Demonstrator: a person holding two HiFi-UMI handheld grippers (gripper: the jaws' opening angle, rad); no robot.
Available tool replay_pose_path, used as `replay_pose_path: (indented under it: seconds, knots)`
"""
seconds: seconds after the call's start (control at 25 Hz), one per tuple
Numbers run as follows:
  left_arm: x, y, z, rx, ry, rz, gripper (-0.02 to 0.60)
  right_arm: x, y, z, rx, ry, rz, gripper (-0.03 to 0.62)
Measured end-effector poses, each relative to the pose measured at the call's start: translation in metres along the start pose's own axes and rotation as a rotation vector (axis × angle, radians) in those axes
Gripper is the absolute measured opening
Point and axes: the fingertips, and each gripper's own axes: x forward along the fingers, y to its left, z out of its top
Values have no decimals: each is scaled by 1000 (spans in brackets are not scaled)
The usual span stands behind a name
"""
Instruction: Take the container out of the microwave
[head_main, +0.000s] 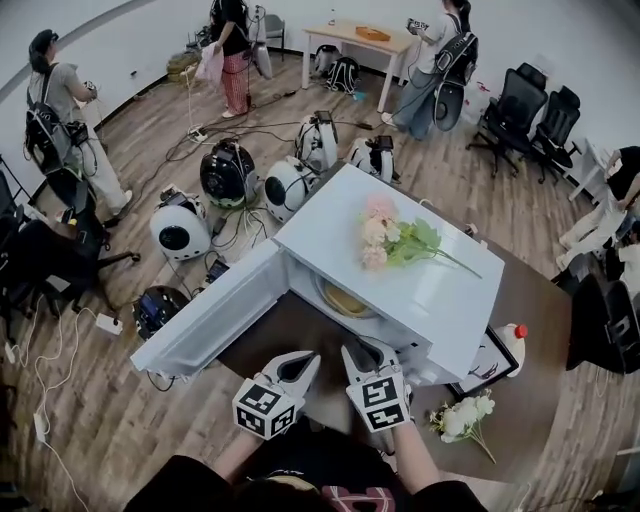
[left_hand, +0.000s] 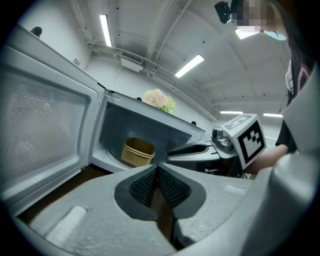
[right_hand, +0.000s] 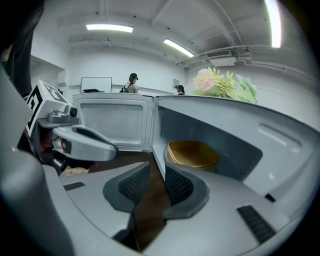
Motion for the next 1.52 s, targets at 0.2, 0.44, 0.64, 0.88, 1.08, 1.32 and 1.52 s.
replay_pose_path:
  seconds: [0.2, 0.44, 0.64, 0.88, 1.08, 1.32, 1.52]
  knots:
    - [-3, 15, -1, 15, 28, -58, 9, 23, -7, 14, -122, 65, -55, 116]
    - [-3, 23, -1, 31, 50, -113, 9, 49, -7, 17, -286, 159, -71, 130]
    - [-6, 29, -1, 36, 64, -138, 9, 69, -9, 16, -391, 213, -91, 135]
    - [-12, 39, -1, 23, 71, -141, 9, 88, -21, 13, -395, 274, -85, 132]
    - [-15, 46, -1, -47, 70, -140, 9, 102, -25, 5, -432, 314, -69, 137]
    - [-17, 47, 2, -42, 65, -156, 9, 114, -26, -5, -458, 371, -23, 125]
    - [-16, 48, 3, -30, 71, -175, 9, 120, -31, -10, -510, 418, -16, 89]
